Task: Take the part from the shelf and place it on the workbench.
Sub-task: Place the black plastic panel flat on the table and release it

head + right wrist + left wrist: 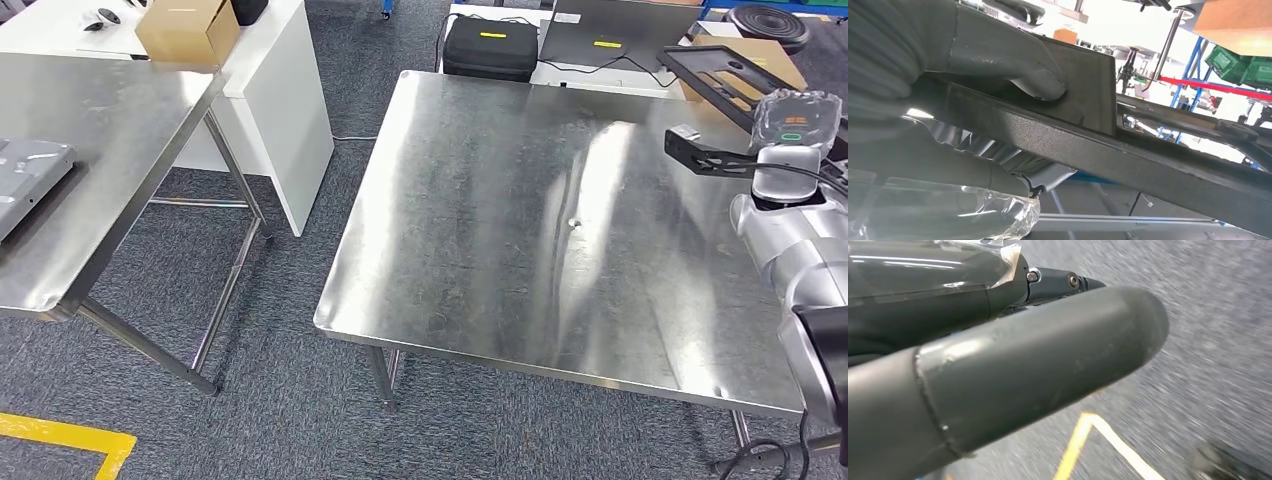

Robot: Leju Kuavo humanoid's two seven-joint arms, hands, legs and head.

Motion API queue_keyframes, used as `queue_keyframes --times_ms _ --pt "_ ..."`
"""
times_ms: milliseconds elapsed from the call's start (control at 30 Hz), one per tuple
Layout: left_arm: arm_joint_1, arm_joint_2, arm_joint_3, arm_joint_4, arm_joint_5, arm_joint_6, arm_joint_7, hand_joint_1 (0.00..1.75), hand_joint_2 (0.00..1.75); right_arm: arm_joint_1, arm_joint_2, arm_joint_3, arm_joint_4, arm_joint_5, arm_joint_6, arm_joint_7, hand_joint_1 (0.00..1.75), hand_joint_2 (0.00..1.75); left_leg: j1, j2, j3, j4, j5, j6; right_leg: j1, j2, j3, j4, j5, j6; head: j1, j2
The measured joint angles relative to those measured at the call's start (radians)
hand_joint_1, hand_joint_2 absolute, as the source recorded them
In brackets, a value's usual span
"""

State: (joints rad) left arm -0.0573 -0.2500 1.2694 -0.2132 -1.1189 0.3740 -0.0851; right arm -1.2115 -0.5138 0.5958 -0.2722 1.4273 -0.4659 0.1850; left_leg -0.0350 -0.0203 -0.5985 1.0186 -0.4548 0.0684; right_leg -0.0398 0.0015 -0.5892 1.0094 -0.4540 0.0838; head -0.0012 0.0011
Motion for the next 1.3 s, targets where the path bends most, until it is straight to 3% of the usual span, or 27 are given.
queue_keyframes --times_ms 167,533,800,967,1300 --pt "0.000 -0.002 0.033 0.000 0.048 -0.014 -0.153 0.00 0.00 0.000 -0.007 0.003 0.008 0.018 -0.032 -0.006 1.75 1.75 0.000 0.000 0.000 0.000 0.000 0.000 0.000 0.000 0.000 0.000 0.000 0.000 0.000 0.000" --pt "0.000 -0.002 0.057 0.000 0.058 -0.012 -0.184 0.00 0.00 0.001 -0.016 0.003 0.017 0.018 -0.051 -0.010 1.75 1.75 0.000 0.000 0.000 0.000 0.000 0.000 0.000 0.000 0.000 0.000 0.000 0.000 0.000 0.000" --pt "0.002 -0.003 0.069 -0.001 0.057 0.078 -0.232 0.00 0.00 0.024 -0.005 -0.037 0.019 -0.013 -0.211 0.004 1.75 1.75 0.000 0.000 0.000 0.000 0.000 0.000 0.000 0.000 0.000 0.000 0.000 0.000 0.000 0.000" --pt "0.002 -0.002 0.085 -0.003 0.086 0.089 -0.281 0.00 0.00 0.030 0.036 -0.071 0.020 -0.007 -0.197 0.006 1.75 1.75 0.000 0.001 0.000 0.000 0.000 0.000 0.000 0.001 0.000 0.000 0.000 0.000 0.000 0.000" --pt "0.002 0.001 0.106 -0.003 0.101 0.057 -0.267 0.00 0.00 0.030 0.170 -0.103 0.020 0.027 -0.192 0.009 1.75 1.75 0.000 0.000 0.000 0.000 0.000 0.000 0.000 0.001 0.000 0.000 0.000 0.000 0.000 0.000"
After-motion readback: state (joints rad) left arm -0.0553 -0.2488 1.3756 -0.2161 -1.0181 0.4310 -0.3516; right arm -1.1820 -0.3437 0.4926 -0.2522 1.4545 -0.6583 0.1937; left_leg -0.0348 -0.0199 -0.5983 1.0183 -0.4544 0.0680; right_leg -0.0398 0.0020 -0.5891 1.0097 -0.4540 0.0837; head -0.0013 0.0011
